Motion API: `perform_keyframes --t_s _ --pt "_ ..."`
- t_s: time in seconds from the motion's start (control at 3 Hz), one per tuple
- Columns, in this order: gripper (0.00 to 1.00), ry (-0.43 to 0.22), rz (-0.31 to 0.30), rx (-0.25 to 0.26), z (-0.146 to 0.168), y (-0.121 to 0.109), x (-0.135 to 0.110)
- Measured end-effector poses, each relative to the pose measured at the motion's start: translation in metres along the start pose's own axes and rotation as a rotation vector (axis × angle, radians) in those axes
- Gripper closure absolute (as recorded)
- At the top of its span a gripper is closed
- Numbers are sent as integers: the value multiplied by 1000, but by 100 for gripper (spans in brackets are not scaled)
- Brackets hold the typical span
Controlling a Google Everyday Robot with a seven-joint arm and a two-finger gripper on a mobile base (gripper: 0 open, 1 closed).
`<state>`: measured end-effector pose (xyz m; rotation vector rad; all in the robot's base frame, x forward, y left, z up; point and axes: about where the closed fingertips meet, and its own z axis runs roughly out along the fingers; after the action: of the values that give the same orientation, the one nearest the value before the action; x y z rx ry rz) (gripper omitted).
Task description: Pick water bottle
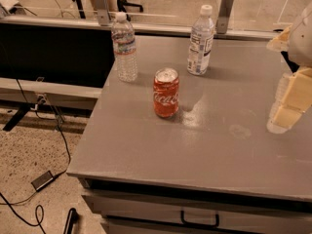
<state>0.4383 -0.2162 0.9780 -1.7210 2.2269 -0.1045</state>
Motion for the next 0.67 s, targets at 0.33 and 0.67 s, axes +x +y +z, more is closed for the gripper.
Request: perform_keyframes --t_s 0.33,0.67 --pt "0 0 0 0 0 0 0" --pt "0 -10 -13 9 -2 -6 -9"
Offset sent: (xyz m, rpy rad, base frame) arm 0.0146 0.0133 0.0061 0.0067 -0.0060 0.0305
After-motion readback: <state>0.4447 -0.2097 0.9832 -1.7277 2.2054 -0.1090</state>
